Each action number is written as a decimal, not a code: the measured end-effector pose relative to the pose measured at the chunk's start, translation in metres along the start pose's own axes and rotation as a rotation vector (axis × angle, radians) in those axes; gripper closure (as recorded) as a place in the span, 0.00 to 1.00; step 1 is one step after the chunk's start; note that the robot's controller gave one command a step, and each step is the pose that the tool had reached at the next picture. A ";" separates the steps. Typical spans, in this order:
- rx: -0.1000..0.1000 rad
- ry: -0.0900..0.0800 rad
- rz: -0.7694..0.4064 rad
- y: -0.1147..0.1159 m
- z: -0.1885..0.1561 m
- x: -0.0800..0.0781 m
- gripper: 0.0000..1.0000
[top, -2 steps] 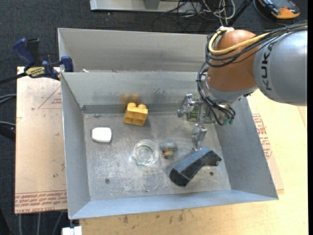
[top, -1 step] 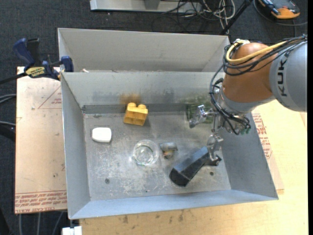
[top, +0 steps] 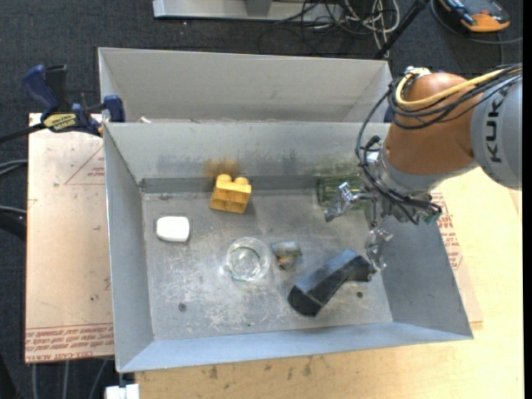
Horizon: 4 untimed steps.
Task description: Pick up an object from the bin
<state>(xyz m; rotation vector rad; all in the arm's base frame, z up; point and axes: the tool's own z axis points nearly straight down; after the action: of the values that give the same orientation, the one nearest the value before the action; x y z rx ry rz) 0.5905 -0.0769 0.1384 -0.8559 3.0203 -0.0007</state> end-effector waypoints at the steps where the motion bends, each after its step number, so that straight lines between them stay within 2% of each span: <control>1: 0.002 0.008 -0.193 0.010 0.049 0.001 0.00; 2: 0.007 0.008 -0.387 0.010 0.060 0.006 1.00; 4: 0.006 0.006 -0.386 0.010 0.057 0.006 1.00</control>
Offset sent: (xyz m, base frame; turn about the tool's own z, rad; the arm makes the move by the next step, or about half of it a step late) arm -0.0136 0.0108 -0.0684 -0.3931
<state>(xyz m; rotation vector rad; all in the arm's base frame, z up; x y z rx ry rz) 0.5802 -0.0713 0.0815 -1.4210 2.8045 -0.0126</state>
